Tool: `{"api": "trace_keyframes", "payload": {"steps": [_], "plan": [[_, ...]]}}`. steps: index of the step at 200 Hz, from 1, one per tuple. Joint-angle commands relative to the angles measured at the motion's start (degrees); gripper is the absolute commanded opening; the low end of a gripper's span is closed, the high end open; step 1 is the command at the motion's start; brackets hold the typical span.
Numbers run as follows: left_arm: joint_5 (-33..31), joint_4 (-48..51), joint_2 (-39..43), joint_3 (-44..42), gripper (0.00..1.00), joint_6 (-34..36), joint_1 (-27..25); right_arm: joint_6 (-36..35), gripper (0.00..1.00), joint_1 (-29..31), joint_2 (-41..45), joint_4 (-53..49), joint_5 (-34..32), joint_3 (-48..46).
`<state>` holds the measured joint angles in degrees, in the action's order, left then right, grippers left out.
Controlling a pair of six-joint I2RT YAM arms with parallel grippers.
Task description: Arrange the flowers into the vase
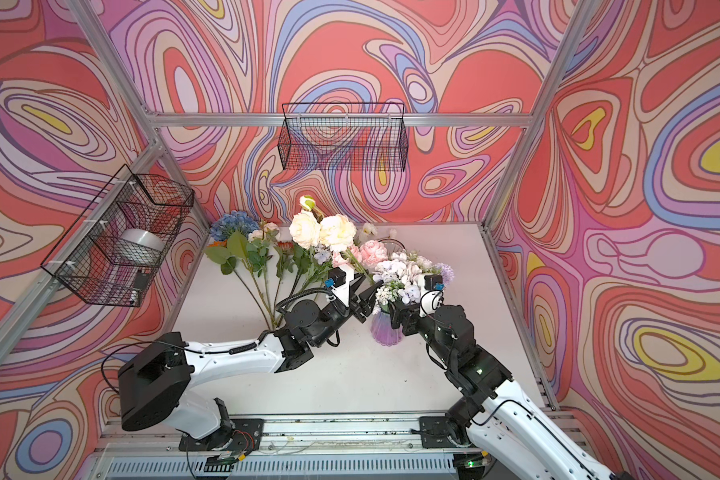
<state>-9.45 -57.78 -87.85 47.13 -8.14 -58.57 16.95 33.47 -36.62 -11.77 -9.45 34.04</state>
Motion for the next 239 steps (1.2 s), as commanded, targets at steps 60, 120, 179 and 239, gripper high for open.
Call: {"api": "trace_keyframes", "payload": {"steps": [60, 120, 179, 239], "plan": [[-4.85, 5.89, 6.91, 0.27, 0.74, 2.75, -0.36, -1.23, 0.69, 0.19, 5.32, 5.24, -10.40, -4.33], [-3.87, 12.65, 7.85, 4.28, 0.36, 6.64, -0.32, -2.13, 0.57, 0.19, 2.82, 4.72, -9.62, -2.80], [-0.27, 19.46, 7.29, 7.31, 0.00, 7.70, -0.32, -2.36, 0.57, 0.27, 3.12, 4.29, -10.02, -2.49], [2.22, 24.36, 2.23, 10.82, 0.05, 7.76, -0.06, -2.42, 0.56, 0.23, 1.84, 3.55, -8.78, -2.23]]}}
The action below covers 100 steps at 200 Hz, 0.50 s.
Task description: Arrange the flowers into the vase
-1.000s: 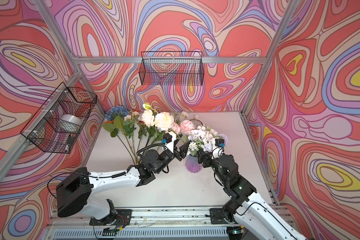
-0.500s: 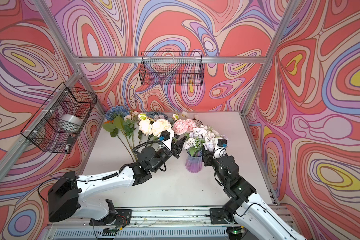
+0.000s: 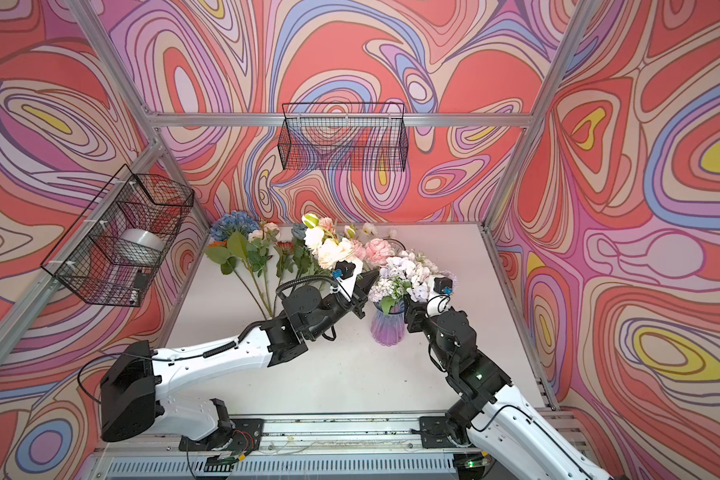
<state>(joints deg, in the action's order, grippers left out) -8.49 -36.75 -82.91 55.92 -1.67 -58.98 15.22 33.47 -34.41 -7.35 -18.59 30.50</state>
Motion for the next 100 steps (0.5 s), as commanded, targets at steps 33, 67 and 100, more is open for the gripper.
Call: {"api": "trace_keyframes", "payload": {"steps": [33, 67, 100], "plan": [[1.89, 4.97, -5.23, 2.79, 0.22, 0.10, 0.87, -0.81, 0.57, 0.19, -0.32, -1.35, 1.06, 1.57], [1.68, 7.89, -4.07, 2.69, 0.76, -0.28, 0.96, -0.90, 0.58, 0.19, 0.40, -2.52, 2.24, 1.91], [3.13, 15.10, 0.70, 2.27, 1.00, -1.26, 0.97, -0.66, 0.61, 0.19, 0.46, -3.23, 2.68, 2.02]]}}
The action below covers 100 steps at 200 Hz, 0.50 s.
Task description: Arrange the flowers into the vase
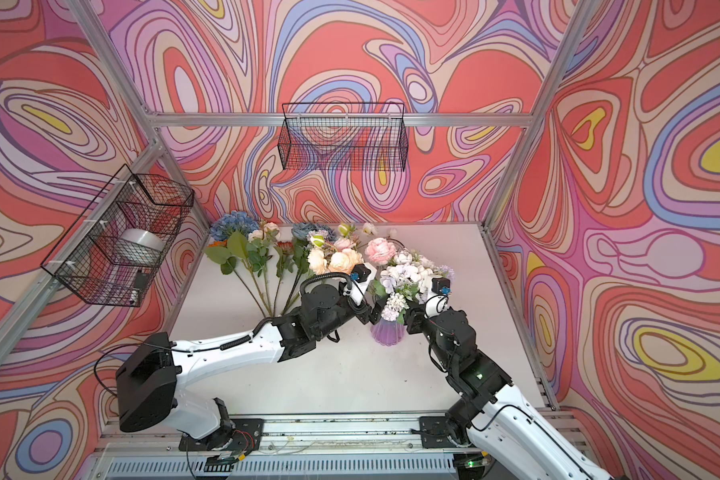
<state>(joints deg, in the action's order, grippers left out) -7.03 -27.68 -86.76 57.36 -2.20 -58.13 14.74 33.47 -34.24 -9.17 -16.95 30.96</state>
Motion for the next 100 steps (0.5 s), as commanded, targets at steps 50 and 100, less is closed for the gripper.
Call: {"api": "trace_keyframes", "payload": {"steps": [50, 100], "plan": [[8.06, 15.66, 9.02, -2.76, 1.00, -7.40, 0.12, 1.29, 0.70, 0.19, 0.19, -4.79, 1.86, 2.57], [6.24, 17.62, 13.60, -8.84, 1.00, -10.01, 0.12, 4.15, 0.90, 0.19, 0.30, -11.53, 7.55, 4.50]]}}
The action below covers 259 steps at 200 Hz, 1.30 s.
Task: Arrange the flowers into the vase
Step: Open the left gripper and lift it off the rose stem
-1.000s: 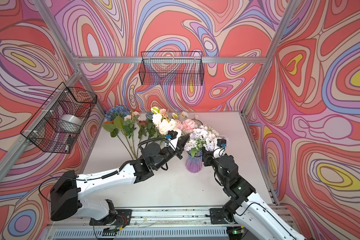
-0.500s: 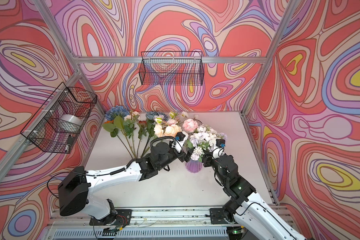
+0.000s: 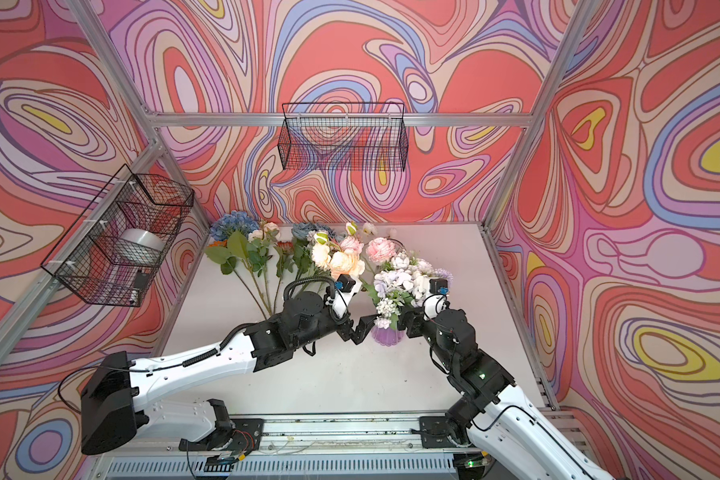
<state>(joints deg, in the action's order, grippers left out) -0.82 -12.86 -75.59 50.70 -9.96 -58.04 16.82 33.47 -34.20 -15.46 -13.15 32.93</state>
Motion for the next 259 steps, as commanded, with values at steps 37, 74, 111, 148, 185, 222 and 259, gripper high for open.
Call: {"api": "trace_keyframes", "payload": {"steps": [37, 74, 111, 148, 185, 222, 259], "plan": [[-4.90, 0.42, 3.37, -4.68, 1.00, -4.10, 0.12, 5.41, 0.98, 0.19, -1.41, -12.16, 9.57, 5.89], [-7.51, -1.36, 3.03, -5.89, 1.00, -6.52, 0.88, 7.79, 0.98, 0.20, -2.38, -15.32, 13.18, 6.92], [-9.07, -1.61, 4.37, -7.04, 1.00, -9.27, 4.06, 9.48, 0.96, 0.20, 0.71, -19.26, 12.56, 8.46], [-13.48, -1.46, 6.58, -10.12, 1.00, -11.83, 8.29, 11.31, 0.88, 0.19, 0.59, -19.29, 14.25, 6.10], [-15.07, -2.50, 11.15, -16.37, 1.00, -16.08, 14.50, 11.26, 0.85, 0.35, -0.87, -17.47, 19.19, 1.91], [-19.61, -2.87, 12.28, -20.43, 0.97, -19.64, 23.50, 11.13, 0.84, 0.24, -1.15, -10.02, 18.36, -3.50], [-16.89, -1.64, 9.05, -20.59, 0.90, -29.08, 39.53, 9.97, 0.84, 0.27, -6.00, -1.45, 18.16, -6.78]]}}
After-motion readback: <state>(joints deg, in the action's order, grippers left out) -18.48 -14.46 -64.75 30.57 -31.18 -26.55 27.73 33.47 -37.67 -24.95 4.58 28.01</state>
